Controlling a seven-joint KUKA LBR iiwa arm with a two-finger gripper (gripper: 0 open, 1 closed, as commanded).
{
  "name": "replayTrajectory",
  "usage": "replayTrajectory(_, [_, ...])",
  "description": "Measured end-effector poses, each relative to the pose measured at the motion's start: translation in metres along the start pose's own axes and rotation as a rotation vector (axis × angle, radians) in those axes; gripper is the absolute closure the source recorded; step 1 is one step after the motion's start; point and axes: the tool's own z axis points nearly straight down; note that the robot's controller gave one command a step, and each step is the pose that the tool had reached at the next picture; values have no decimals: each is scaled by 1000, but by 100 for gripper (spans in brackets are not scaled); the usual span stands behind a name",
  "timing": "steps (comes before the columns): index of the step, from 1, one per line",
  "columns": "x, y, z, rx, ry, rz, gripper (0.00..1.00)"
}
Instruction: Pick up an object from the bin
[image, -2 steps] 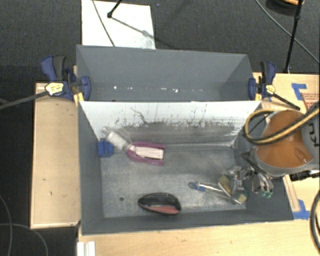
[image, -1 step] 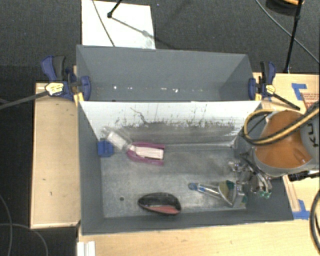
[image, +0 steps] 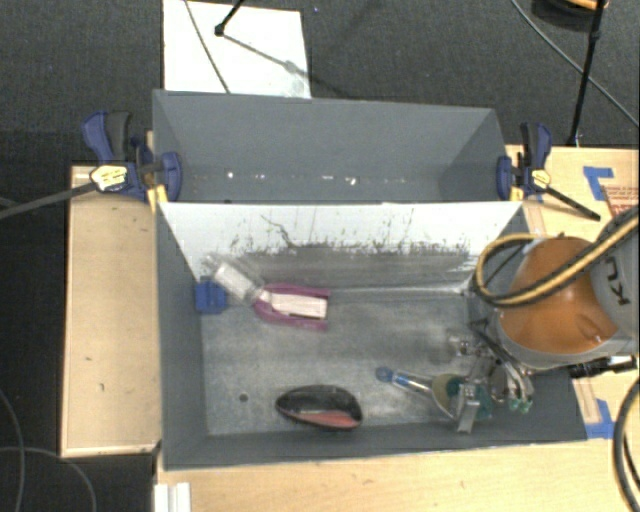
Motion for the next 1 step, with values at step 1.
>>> replayTrajectory(1, [-1, -1, 0, 1, -1, -2, 100])
